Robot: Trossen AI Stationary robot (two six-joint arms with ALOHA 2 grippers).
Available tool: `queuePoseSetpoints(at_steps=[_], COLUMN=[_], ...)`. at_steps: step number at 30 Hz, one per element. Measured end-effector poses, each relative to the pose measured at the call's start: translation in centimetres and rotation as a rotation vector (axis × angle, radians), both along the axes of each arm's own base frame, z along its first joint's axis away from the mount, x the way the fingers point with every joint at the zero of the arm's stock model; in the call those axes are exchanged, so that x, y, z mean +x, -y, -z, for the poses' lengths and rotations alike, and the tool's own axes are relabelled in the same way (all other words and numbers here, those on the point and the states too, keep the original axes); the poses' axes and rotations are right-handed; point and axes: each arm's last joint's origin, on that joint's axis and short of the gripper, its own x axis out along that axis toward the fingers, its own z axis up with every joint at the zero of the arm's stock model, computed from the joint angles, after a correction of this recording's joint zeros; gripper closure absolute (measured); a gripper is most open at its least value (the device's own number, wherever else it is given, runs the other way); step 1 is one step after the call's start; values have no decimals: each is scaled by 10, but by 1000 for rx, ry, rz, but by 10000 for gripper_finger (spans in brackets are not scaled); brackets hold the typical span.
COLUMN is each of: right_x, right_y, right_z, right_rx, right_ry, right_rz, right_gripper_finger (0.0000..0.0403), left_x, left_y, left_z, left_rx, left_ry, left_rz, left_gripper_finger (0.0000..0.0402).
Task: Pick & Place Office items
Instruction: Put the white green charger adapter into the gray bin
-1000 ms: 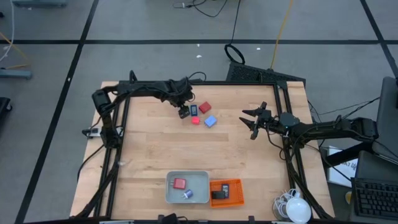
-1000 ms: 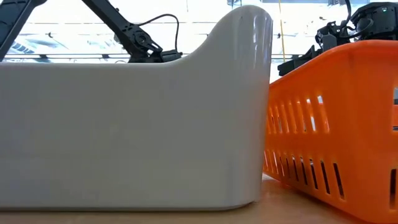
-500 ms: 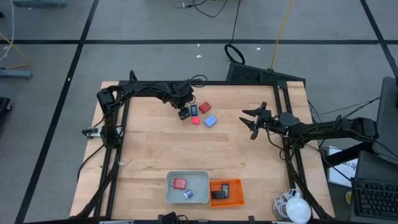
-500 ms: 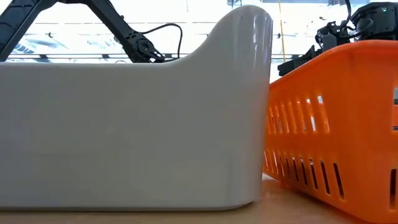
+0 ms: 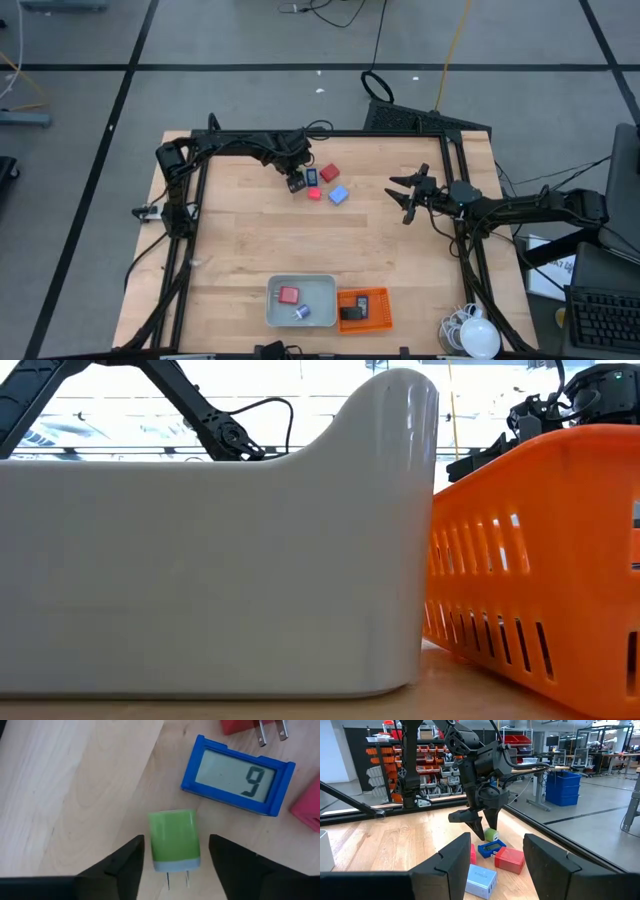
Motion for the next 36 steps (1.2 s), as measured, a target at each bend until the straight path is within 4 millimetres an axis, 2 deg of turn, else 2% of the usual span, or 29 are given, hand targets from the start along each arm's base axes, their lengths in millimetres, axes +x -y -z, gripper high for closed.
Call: queuePoseSetpoints(at_steps=[6, 11, 21, 27, 36], right_x=[0, 0, 0, 0, 0], right_y=[0, 0, 0, 0, 0], right_z=[0, 0, 0, 0, 0], right_rx=[0, 0, 0, 0, 0], right_ry=[-1, 0, 0, -1, -1], right_rz=[0, 0, 0, 0, 0], right_gripper_finger=[232, 232, 232, 232, 232], left_x=[0, 1, 4, 4, 6], left_y=[0, -1, -2, -1, 3], left_z=[0, 0, -2, -2, -2], left_rx=[0, 5, 13, 11, 14], left_ry=[2, 12, 46, 44, 40], left_rz=[-3, -5, -26, -26, -18], left_gripper_finger=[230, 256, 232, 274, 274])
